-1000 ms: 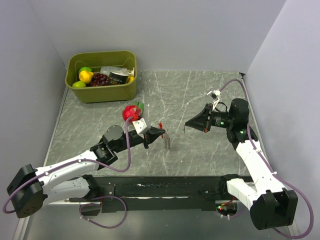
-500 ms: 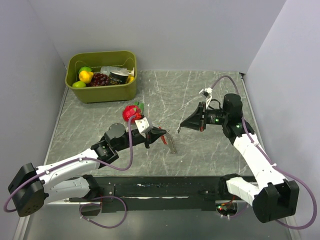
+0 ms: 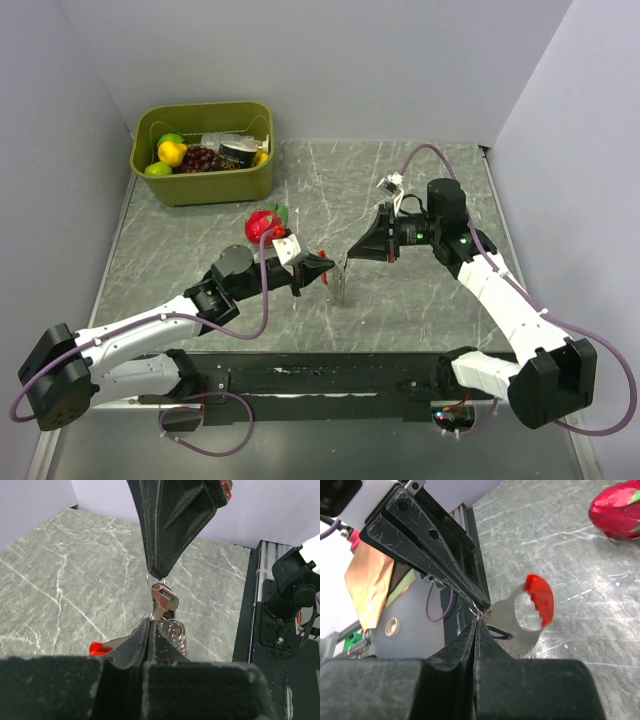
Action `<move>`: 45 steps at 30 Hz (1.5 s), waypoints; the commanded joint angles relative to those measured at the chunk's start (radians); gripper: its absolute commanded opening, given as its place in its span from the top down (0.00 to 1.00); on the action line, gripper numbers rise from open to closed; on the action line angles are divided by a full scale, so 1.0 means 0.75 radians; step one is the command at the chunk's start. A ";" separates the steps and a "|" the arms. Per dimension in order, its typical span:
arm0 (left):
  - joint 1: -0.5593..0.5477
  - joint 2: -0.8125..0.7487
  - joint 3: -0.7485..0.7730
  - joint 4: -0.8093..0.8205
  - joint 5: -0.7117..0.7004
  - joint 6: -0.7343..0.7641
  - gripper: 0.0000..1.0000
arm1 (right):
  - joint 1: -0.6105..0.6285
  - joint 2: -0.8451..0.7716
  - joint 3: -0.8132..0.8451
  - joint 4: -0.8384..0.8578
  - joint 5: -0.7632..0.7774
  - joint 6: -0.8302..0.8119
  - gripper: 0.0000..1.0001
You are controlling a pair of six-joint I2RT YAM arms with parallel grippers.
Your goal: Put the keys on the keyring
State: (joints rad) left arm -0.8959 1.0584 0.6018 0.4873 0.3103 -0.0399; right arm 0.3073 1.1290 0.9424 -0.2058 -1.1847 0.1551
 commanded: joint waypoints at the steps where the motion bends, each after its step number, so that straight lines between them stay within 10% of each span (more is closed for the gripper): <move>1: 0.002 0.004 0.067 0.048 0.040 0.016 0.99 | 0.028 0.035 0.110 -0.108 -0.032 -0.121 1.00; 45: 0.002 0.031 0.069 0.048 0.063 0.025 0.99 | 0.149 0.102 0.235 -0.382 0.326 -0.260 1.00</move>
State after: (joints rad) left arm -0.8906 1.1034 0.6182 0.4580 0.3340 -0.0364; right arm 0.4156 1.2263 1.0927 -0.5034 -0.9886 -0.0380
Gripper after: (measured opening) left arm 0.021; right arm 0.007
